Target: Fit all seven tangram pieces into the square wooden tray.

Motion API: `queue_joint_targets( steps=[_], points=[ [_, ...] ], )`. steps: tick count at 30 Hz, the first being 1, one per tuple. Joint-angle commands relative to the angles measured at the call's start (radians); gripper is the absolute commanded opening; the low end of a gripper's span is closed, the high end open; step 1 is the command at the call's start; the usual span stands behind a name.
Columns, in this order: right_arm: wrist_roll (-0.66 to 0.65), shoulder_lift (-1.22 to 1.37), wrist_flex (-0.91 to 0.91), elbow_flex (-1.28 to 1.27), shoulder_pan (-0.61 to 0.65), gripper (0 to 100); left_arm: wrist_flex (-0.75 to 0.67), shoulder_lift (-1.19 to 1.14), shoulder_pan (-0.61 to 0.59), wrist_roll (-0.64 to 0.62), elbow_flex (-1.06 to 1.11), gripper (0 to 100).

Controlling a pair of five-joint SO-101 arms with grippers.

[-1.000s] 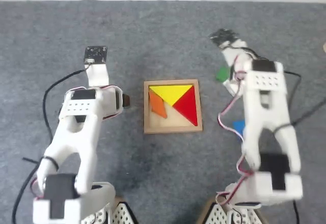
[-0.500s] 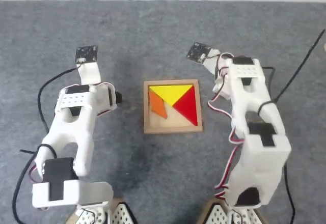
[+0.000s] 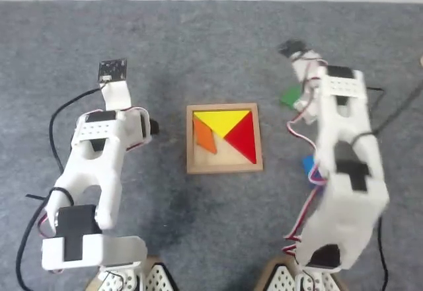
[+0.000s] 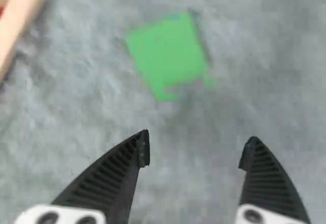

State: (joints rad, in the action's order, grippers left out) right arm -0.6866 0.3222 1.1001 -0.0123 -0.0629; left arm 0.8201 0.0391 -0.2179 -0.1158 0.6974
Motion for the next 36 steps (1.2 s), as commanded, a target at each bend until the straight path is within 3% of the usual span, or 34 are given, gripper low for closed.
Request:
queue_joint_targets(
  steps=[1,6,11,18,26,32,36],
  points=[
    [0.029,-0.243,-0.039,-0.173,-0.058,26.9,-0.011,0.018,-0.003,-0.009,-0.007,25],
    [-0.049,-0.374,-0.096,-0.325,-0.084,27.0,-0.011,0.018,0.002,-0.009,-0.010,25],
    [-0.064,-0.383,0.021,-0.359,-0.024,26.8,-0.014,0.018,0.005,-0.009,-0.012,25],
    [-0.061,-0.599,-0.015,-0.647,-0.128,26.7,0.029,0.018,0.000,-0.009,-0.051,25],
    [0.098,-0.961,-0.005,-0.891,-0.145,26.7,0.080,0.011,0.006,-0.009,-0.074,25],
    [0.238,-1.021,-0.015,-0.985,-0.116,26.7,0.084,0.018,-0.015,-0.009,-0.082,25],
    [0.284,-1.032,-0.099,-1.057,-0.084,26.7,0.176,0.014,-0.095,-0.012,-0.191,25]
  ],
)
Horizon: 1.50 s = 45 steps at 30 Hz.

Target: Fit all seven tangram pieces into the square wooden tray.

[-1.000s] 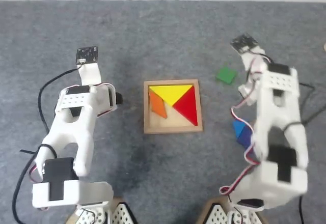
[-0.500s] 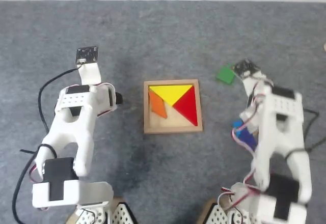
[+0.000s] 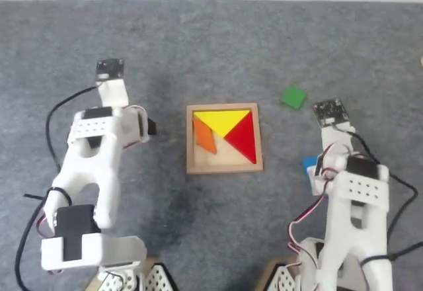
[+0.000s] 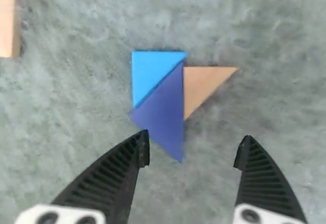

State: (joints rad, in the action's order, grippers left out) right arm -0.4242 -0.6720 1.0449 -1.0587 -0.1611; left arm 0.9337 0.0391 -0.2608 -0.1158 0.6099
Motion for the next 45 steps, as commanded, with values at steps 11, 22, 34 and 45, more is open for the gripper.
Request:
queue_joint_targets(
  steps=[11,22,34,45],
  points=[
    [0.014,-0.038,-0.134,-0.075,0.062,26.7,0.345,0.008,-0.094,-0.025,-0.420,25],
    [-0.038,-0.025,-0.168,0.005,0.045,26.7,0.269,0.006,-0.086,0.014,-0.288,25],
    [-0.052,0.275,-0.332,0.080,-0.076,26.7,0.114,0.009,-0.080,-0.014,-0.104,25],
    [-0.058,0.510,-0.312,0.215,-0.076,26.6,0.092,0.008,-0.083,-0.015,-0.099,25]
  ],
)
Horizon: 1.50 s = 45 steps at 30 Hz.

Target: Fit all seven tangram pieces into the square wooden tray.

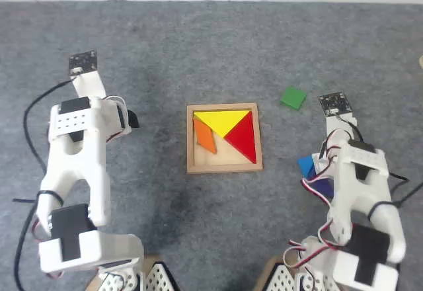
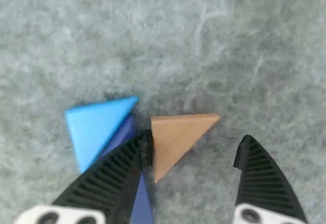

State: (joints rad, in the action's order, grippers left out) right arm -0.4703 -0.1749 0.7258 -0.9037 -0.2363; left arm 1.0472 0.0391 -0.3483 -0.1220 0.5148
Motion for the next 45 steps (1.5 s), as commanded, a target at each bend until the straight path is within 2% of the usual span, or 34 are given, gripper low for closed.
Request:
queue_joint_targets(
  steps=[1,8,17,28,34,36,40,42,45],
  points=[
    [-0.012,0.024,0.024,0.074,-0.001,26.2,-0.023,0.008,0.005,-0.009,-0.004,25],
    [-0.011,0.039,0.051,0.092,0.038,6.1,-0.025,0.006,0.005,-0.009,-0.002,25],
    [-0.003,0.030,0.071,0.164,0.077,5.4,-0.167,0.008,0.005,-0.003,0.114,25],
    [0.163,0.039,0.111,0.400,0.101,5.6,-0.173,0.008,0.005,-0.003,0.120,25],
    [0.158,0.059,0.113,0.434,0.156,6.0,-0.170,0.008,0.005,-0.003,0.120,25],
    [0.121,0.071,0.137,0.427,0.154,8.9,-0.170,0.008,0.005,-0.002,0.120,25],
    [-0.072,0.074,0.177,0.379,0.154,25.0,-0.173,0.008,0.005,-0.002,0.120,25],
    [-0.098,0.084,0.176,0.376,0.153,31.0,-0.175,0.008,0.006,-0.002,0.120,25],
    [-0.097,0.085,0.139,0.373,0.163,32.2,-0.170,0.008,0.006,-0.002,0.120,25]
  ],
)
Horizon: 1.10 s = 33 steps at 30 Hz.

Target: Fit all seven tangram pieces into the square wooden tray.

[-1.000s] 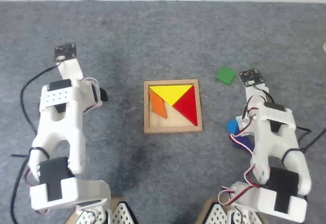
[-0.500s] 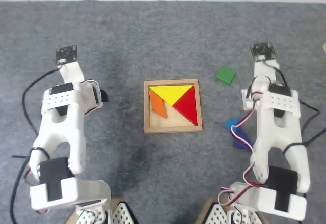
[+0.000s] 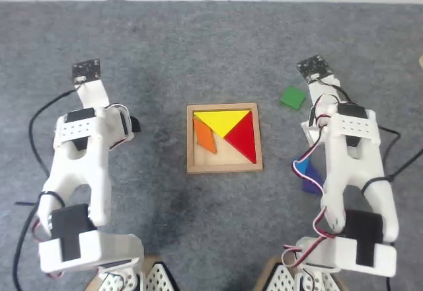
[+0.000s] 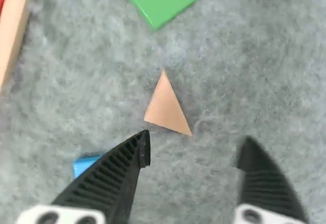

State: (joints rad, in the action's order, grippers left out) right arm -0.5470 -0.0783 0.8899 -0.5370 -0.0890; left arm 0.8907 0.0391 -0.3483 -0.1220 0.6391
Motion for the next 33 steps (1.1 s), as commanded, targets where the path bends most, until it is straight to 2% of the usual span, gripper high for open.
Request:
queue_joint_targets(
  steps=[1,14,20,27,33],
  points=[
    [-0.020,-0.007,-0.038,0.006,0.025,31.8,-0.012,0.008,0.005,-0.002,-0.004,25],
    [-0.023,0.243,-0.127,0.080,0.053,25.1,-0.011,0.008,0.003,-0.002,-0.002,25],
    [-0.021,0.255,-0.119,0.095,0.061,23.0,-0.011,0.008,0.003,-0.002,-0.004,25],
    [-0.021,0.255,-0.119,0.094,0.061,10.4,-0.011,0.008,0.003,-0.002,-0.004,25],
    [-0.020,0.255,-0.119,0.092,0.061,9.1,-0.011,0.008,0.003,-0.002,-0.004,25]
  ],
)
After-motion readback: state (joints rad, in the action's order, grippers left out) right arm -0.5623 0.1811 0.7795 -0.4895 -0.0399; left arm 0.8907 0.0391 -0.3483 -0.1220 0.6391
